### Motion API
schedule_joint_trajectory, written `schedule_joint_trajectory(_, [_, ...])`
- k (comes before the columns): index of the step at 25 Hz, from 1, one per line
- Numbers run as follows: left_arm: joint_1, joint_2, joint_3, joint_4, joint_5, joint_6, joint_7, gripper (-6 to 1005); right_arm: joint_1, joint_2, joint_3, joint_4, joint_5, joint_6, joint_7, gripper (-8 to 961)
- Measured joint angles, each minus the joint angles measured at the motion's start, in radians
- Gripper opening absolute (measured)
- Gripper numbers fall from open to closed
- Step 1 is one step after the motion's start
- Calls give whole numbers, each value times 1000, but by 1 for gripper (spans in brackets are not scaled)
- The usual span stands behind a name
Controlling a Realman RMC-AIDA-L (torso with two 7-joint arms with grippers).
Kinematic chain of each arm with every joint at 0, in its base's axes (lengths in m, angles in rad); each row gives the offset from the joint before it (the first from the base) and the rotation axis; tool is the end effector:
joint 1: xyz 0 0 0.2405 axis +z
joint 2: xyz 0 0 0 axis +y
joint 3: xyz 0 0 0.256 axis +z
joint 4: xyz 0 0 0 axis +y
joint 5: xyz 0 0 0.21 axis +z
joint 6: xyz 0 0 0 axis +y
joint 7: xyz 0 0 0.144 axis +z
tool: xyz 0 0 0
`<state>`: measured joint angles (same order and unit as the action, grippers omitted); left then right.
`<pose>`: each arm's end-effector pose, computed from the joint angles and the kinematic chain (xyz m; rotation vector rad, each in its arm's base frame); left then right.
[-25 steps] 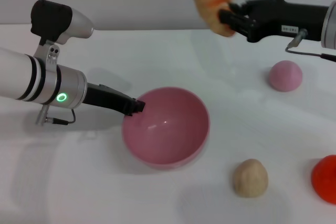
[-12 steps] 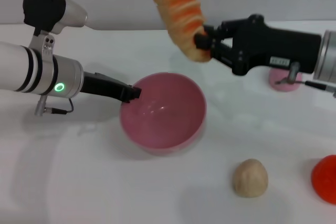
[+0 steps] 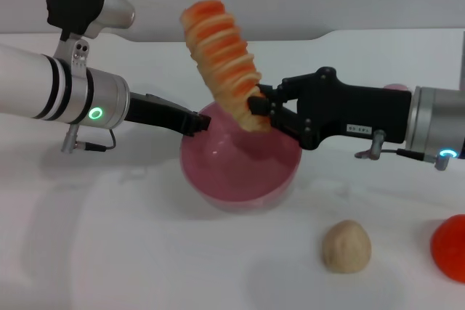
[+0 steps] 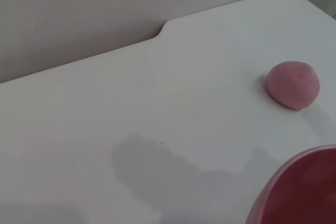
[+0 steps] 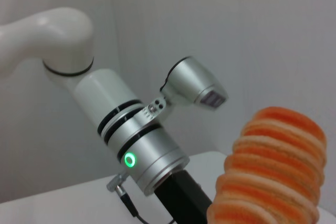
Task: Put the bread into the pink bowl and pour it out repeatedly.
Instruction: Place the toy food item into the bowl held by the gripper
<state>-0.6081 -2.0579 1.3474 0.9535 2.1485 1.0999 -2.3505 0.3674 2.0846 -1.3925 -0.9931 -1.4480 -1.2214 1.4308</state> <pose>-0.2020 0.3882 -0.0373 -2.5660 -1.0825 -0.1129 0.1811 0.3338 -0.0282 -2.6933 0.3284 0.8201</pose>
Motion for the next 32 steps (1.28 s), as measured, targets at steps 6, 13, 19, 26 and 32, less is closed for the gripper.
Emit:
schedule_joint_trajectory(6, [13, 1, -4, 12, -1, 13, 2, 49, -1, -1, -16, 17, -2, 40, 0, 117])
schedule_joint_trajectory(13, [19, 3, -6, 10, -1, 23, 11, 49, 5, -3, -66, 21, -10, 59, -1, 116])
schedule_joint_trajectory(19, [25, 4, -7, 9, -1, 24, 14, 49, 10, -3, -89, 19, -32, 57, -1, 232])
schedule_joint_trajectory(26, [32, 6, -12, 10, -1, 16, 14, 48, 10, -3, -92, 7, -34, 52, 1, 506])
schedule_joint_trajectory(32, [24, 5, -12, 1, 2, -1, 14, 49, -19, -1, -48, -91, 19, -58, -55, 612])
